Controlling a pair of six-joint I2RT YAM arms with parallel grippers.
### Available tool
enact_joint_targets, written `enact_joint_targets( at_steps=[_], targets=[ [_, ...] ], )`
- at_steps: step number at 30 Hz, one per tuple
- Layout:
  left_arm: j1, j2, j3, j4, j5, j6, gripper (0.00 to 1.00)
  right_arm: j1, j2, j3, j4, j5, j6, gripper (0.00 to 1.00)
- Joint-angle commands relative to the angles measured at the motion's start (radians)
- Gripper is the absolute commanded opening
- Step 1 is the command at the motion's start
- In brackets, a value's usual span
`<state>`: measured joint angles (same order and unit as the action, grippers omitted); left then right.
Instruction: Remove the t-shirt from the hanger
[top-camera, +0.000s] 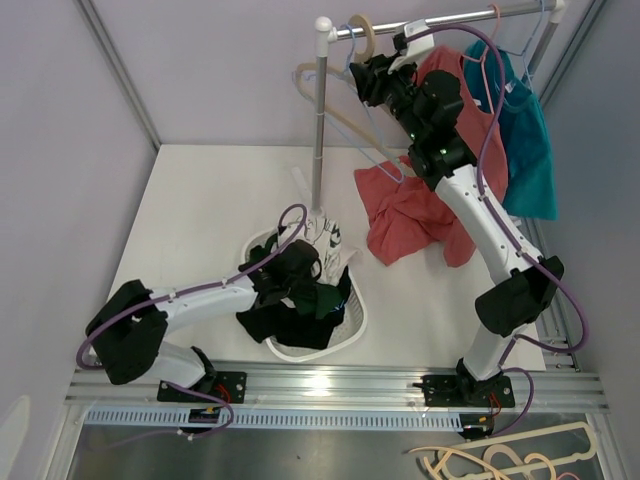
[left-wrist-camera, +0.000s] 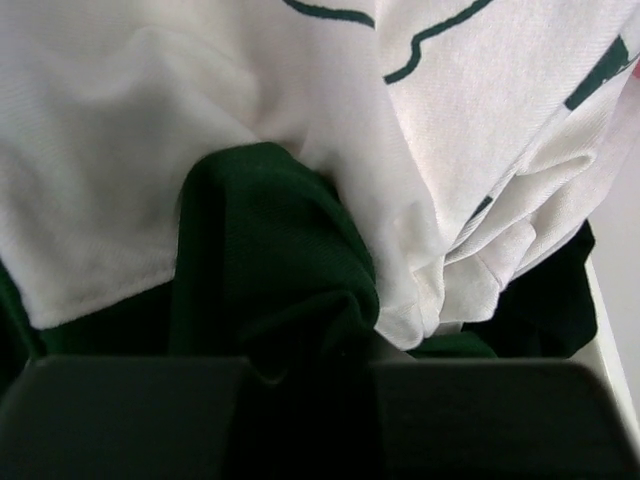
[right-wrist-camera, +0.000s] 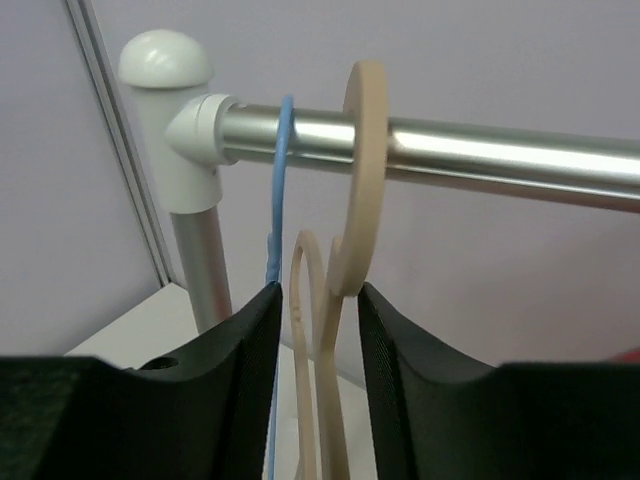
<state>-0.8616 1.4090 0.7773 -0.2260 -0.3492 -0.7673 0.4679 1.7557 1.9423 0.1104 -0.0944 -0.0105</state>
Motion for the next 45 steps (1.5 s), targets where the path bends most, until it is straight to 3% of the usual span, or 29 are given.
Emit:
enact_joint_targets(
  at_steps=[1, 7, 19, 20, 21, 23, 27, 29, 30, 33, 36, 45],
  targets=[
    [0.024, -0.040, 0.002, -0.091, -0.094, 0.023, 0.15, 0.009, -0.042, 0.015, -0.024, 0.053, -0.025, 0.41],
    [0.024, -0.189, 0.040, -0.090, -0.177, 0.097, 0.34, -0.017, -0.062, 0.050, -0.058, 0.045, -0.019, 0.49],
    [0.024, -0.488, 0.140, -0.092, -0.243, 0.308, 0.44, -0.044, -0.208, 0.038, -0.207, 0.185, -0.046, 0.48],
    [0.024, -0.501, 0.145, -0.085, -0.250, 0.324, 0.50, -0.055, -0.216, 0.047, -0.219, 0.191, -0.033, 0.47],
    [0.024, -0.508, 0.155, -0.082, -0.258, 0.342, 0.64, -0.083, -0.219, 0.066, -0.265, 0.193, -0.025, 0.46],
    [0.024, -0.505, 0.214, -0.107, -0.289, 0.367, 0.65, -0.116, -0.182, 0.142, -0.354, 0.196, 0.004, 0.43],
    [0.024, -0.479, 0.290, -0.099, -0.240, 0.439, 0.68, -0.185, -0.026, 0.549, -0.722, 0.229, -0.008, 0.46],
    [0.024, -0.450, 0.329, -0.075, -0.205, 0.465, 0.73, -0.202, 0.011, 0.604, -0.794, 0.268, -0.008, 0.50],
    [0.024, -0.443, 0.352, -0.072, -0.174, 0.489, 0.79, -0.218, 0.010, 0.598, -0.802, 0.266, 0.003, 0.53],
    [0.024, -0.395, 0.420, -0.079, -0.143, 0.511, 0.81, -0.273, -0.004, 0.564, -0.836, 0.248, 0.050, 0.56],
    [0.024, -0.360, 0.482, -0.081, -0.114, 0.528, 1.00, -0.311, -0.016, 0.509, -0.868, 0.251, 0.084, 0.58],
    [0.024, -0.341, 0.530, -0.038, -0.060, 0.598, 1.00, -0.365, -0.016, 0.392, -0.825, 0.183, 0.096, 0.57]
  ],
)
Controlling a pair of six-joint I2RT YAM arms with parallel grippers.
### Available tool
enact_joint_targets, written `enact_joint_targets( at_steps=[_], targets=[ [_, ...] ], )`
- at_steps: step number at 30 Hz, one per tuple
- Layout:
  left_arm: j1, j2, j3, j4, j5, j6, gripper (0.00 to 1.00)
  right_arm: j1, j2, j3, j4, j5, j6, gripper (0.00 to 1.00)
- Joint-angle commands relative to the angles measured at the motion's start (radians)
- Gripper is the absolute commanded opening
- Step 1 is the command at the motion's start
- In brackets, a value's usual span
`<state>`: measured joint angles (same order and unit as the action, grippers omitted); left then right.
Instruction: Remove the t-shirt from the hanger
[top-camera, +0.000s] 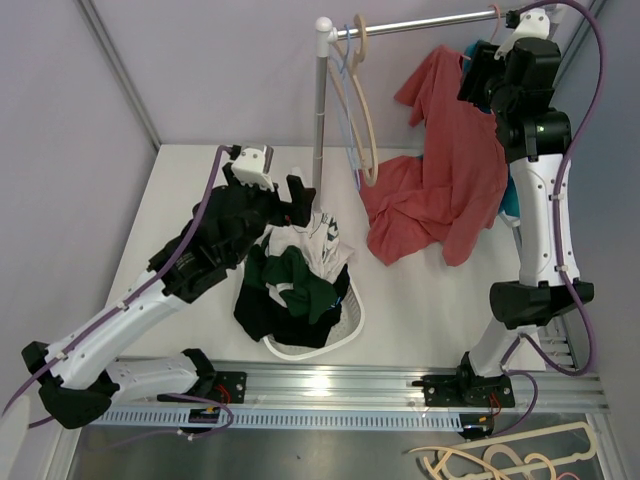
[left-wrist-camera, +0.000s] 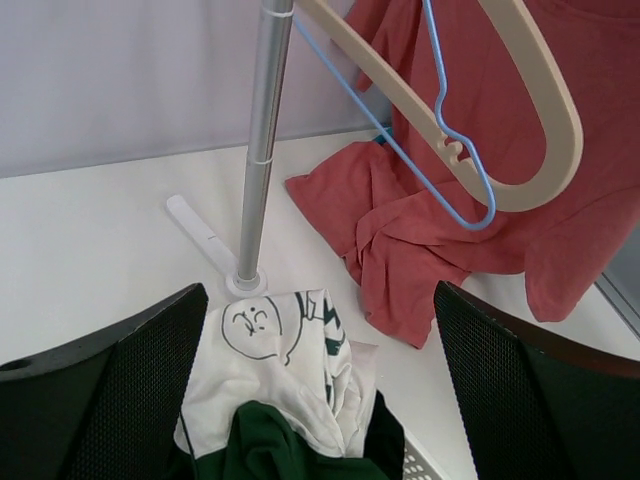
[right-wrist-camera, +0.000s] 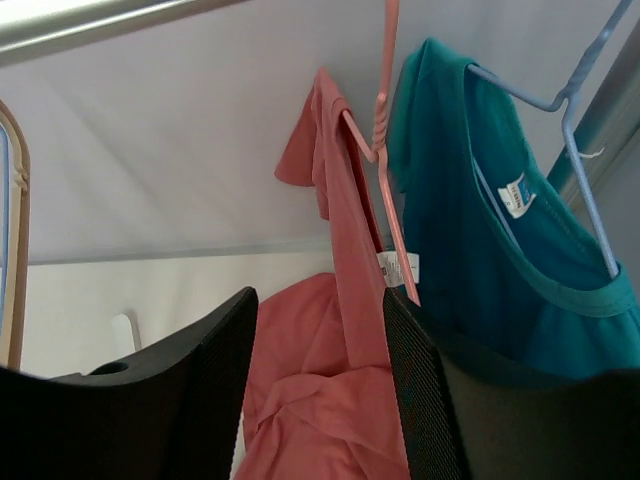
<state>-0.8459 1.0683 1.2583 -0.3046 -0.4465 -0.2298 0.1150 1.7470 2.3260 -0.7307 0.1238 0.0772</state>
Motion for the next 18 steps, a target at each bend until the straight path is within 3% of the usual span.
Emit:
enact_joint_targets(
  at_steps=[1, 18],
  targets=[
    [0.008, -0.002, 0.050, 0.051, 0.041, 0.067, 1.00, -0.017, 0.000, 0.009, 0.020, -0.039, 0.009, 0.57],
    [0.008, -0.005, 0.064, 0.061, 0.008, 0.107, 1.00, -0.081, 0.069, -0.033, 0.114, -0.064, -0.017, 0.57]
  ],
)
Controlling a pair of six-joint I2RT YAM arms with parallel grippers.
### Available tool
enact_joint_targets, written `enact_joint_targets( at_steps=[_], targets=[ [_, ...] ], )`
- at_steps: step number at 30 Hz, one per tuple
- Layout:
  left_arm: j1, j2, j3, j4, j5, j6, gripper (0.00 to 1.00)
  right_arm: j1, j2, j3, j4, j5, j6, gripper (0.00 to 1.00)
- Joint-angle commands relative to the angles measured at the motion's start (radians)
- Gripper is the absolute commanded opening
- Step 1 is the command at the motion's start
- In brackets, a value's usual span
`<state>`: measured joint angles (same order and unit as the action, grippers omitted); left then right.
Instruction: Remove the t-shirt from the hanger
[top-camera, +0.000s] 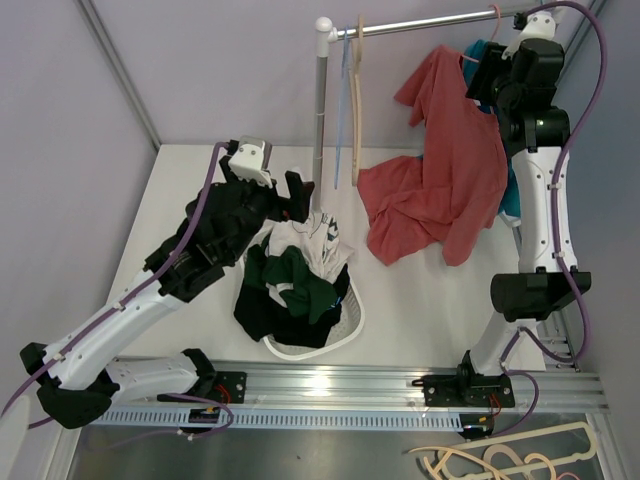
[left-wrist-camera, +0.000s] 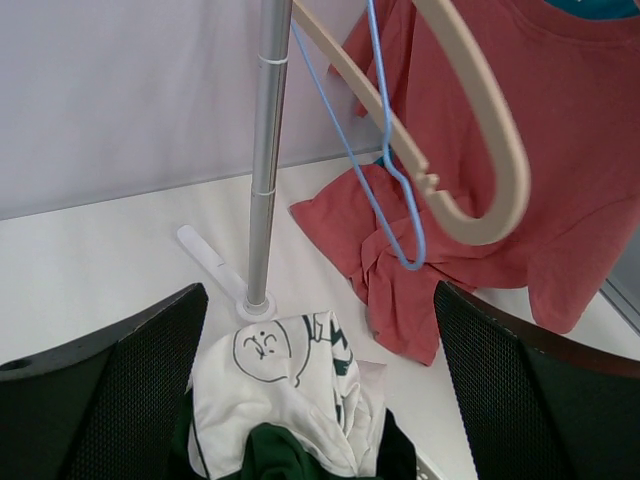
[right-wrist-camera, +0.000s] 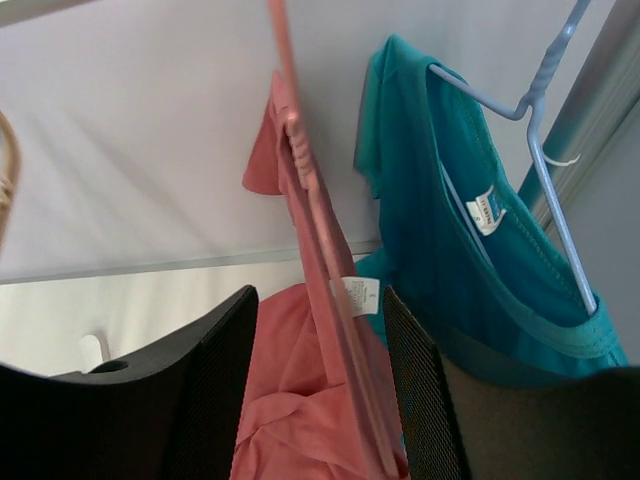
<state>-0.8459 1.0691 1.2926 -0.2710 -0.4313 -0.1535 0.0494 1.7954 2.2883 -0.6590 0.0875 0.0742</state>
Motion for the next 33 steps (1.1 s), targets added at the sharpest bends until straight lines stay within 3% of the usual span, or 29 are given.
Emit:
enact_joint_targets(
  at_steps=[1, 5, 7, 9, 11, 12, 13, 24, 33],
  targets=[
    [0.008, -0.006, 0.031, 0.029, -0.009, 0.034, 0.99, -0.017, 0.022, 0.002, 0.061, -0.031, -0.014, 0.57],
    [0.008, -0.009, 0.016, 0.049, -0.023, 0.054, 1.00, -0.026, 0.044, 0.002, 0.097, -0.048, -0.010, 0.56],
    [0.008, -0.008, 0.010, 0.058, -0.032, 0.061, 1.00, -0.028, 0.062, 0.013, 0.107, -0.070, -0.004, 0.47],
    [0.008, -0.008, 0.002, 0.059, -0.044, 0.066, 0.99, -0.031, 0.078, 0.046, 0.108, -0.075, 0.013, 0.27],
    [0.008, -0.008, 0.002, 0.064, -0.050, 0.069, 1.00, -0.033, 0.097, 0.068, 0.108, -0.077, 0.021, 0.15],
    [0.008, -0.008, -0.003, 0.064, -0.053, 0.071, 0.99, -0.033, 0.104, 0.079, 0.116, -0.113, 0.030, 0.02],
    [0.008, -0.009, -0.003, 0.064, -0.055, 0.071, 1.00, -0.031, 0.104, 0.079, 0.122, -0.114, 0.032, 0.00],
    [0.008, -0.034, -0.013, 0.064, -0.034, 0.058, 1.00, -0.033, 0.042, 0.117, 0.183, -0.170, 0.058, 0.00],
    [0.004, -0.032, -0.003, 0.110, 0.166, 0.088, 0.99, -0.033, -0.037, 0.114, 0.193, -0.195, 0.075, 0.00]
  ],
)
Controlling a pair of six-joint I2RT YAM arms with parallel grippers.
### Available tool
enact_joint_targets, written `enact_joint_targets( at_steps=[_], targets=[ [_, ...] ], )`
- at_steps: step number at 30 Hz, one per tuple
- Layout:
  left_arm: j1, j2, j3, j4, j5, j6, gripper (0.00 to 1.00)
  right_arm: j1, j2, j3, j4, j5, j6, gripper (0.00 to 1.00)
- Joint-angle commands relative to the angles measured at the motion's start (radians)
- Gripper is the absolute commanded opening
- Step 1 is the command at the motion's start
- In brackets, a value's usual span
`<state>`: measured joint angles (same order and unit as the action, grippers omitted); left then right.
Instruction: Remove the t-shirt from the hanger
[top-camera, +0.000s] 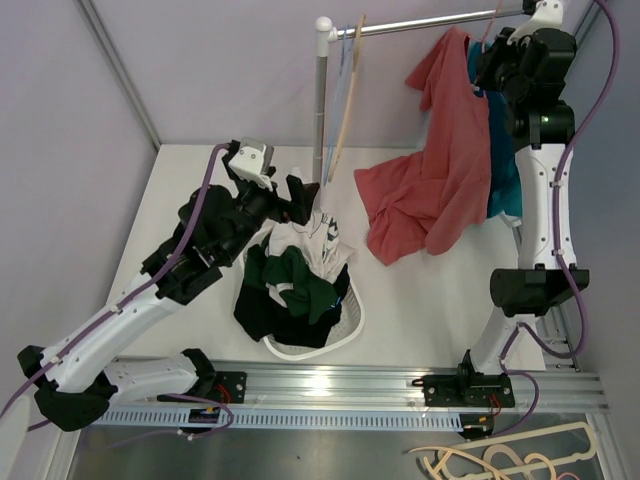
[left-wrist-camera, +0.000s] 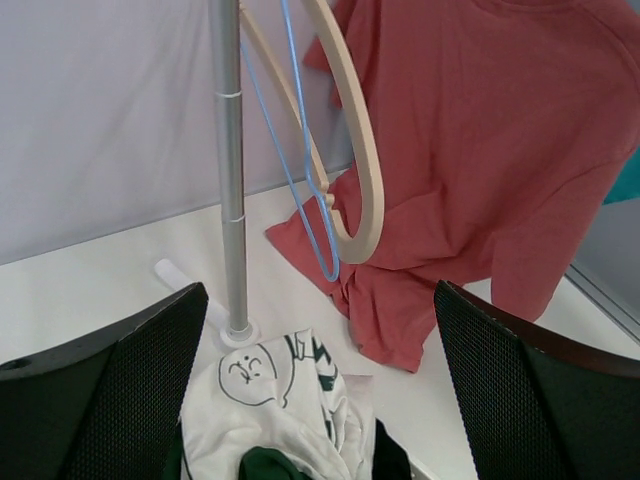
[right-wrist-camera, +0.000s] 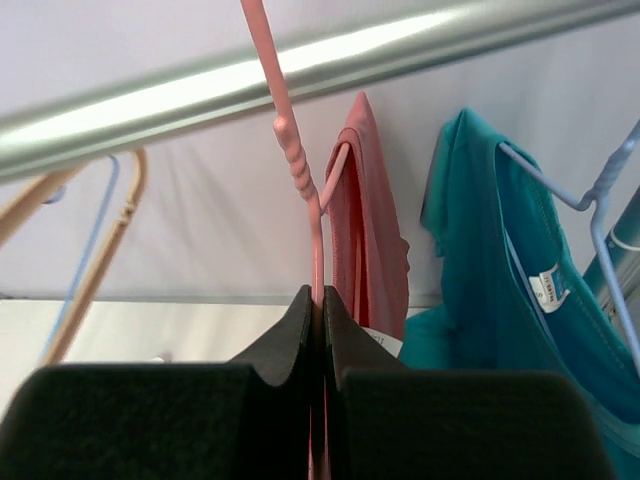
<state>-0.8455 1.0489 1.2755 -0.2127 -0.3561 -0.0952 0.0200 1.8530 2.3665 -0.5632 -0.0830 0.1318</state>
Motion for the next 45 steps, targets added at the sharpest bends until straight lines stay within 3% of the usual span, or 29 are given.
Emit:
enact_joint_targets(
  at_steps=[1, 6, 11, 17, 21, 24, 30, 45],
  targets=[
    [0.002, -0.010, 0.019, 0.047, 0.089, 0.029, 0.99, -0.003, -0.101, 0.034, 0.085, -0.020, 0.022, 0.00],
    [-0.045, -0.004, 0.031, 0.053, 0.103, 0.064, 0.99, -0.002, -0.172, -0.056, 0.075, -0.044, 0.069, 0.00],
    [-0.189, 0.011, -0.007, 0.195, 0.057, 0.210, 0.99, 0.009, -0.365, -0.390, 0.204, -0.011, 0.184, 0.00],
    [-0.415, 0.022, -0.168, 0.505, -0.001, 0.458, 0.99, 0.203, -0.540, -0.516, 0.158, 0.327, 0.252, 0.00],
    [-0.490, 0.077, -0.281, 0.631, 0.071, 0.492, 1.00, 0.251, -0.577, -0.472, 0.073, 0.387, 0.296, 0.00],
    [-0.532, 0.141, -0.317, 0.734, 0.011, 0.567, 1.00, 0.256, -0.563, -0.391, -0.009, 0.374, 0.316, 0.00],
    [-0.606, 0.273, -0.347, 1.067, -0.101, 0.722, 1.00, 0.300, -0.601, -0.378, -0.036, 0.390, 0.331, 0.00],
    [-0.613, 0.382, -0.205, 1.035, -0.032, 0.654, 1.00, 0.368, -0.640, -0.415, -0.026, 0.384, 0.336, 0.00]
  ],
)
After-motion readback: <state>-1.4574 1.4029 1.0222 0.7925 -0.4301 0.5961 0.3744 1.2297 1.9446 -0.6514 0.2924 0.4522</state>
